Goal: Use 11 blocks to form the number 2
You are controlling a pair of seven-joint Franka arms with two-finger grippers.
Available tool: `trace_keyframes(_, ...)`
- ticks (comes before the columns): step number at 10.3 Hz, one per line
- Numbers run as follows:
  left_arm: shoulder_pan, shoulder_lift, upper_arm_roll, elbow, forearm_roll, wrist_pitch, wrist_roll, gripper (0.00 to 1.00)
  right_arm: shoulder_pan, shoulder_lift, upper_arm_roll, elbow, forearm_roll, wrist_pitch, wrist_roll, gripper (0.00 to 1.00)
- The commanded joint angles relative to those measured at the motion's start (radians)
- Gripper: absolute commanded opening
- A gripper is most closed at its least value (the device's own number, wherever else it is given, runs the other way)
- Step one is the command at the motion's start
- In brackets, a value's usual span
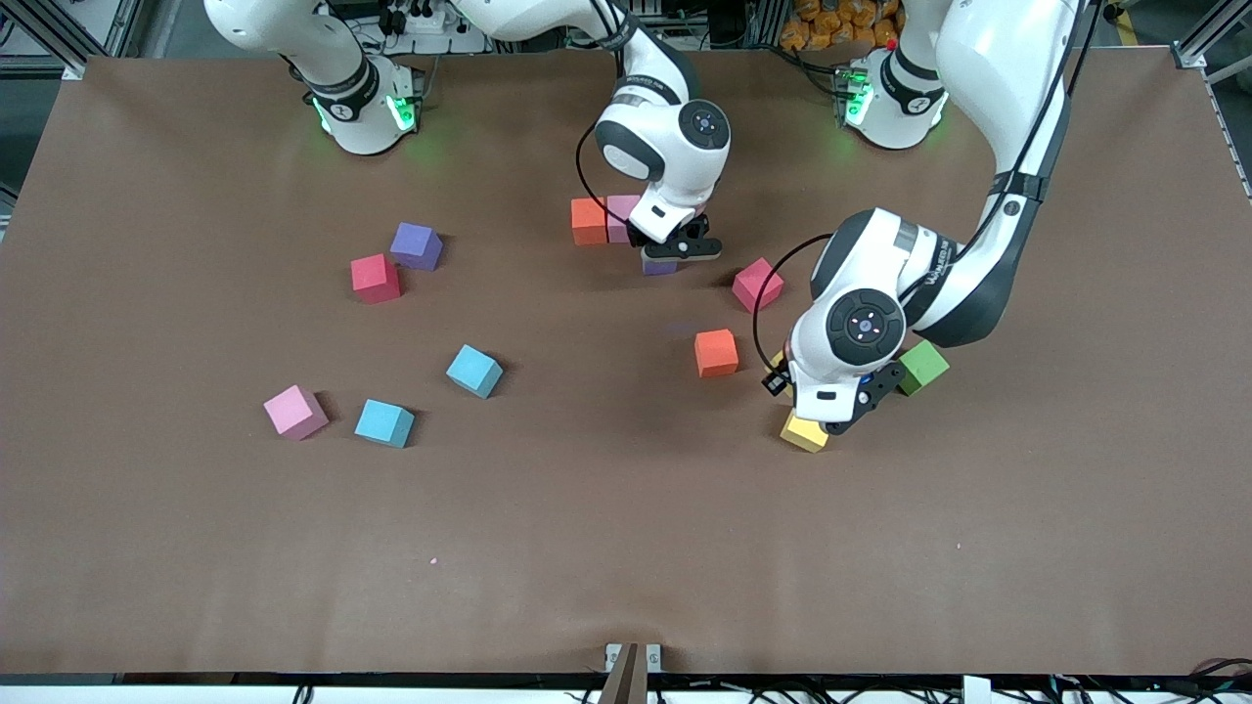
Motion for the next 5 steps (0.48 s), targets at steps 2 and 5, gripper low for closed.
trace_keyframes(2,-0.017,-0.051,-0.001,-0.004,0.017,-0.094,0.045,0.4,0.014,0.004,-0.002,-0.002,-0.02,0.003,0.03,0.4)
trace_keyframes(5,-0.017,-0.048,-0.001,-0.002,0.016,-0.097,0.05,0.41,0.011,-0.003,-0.004,0.0,-0.028,-0.005,0.027,1.0)
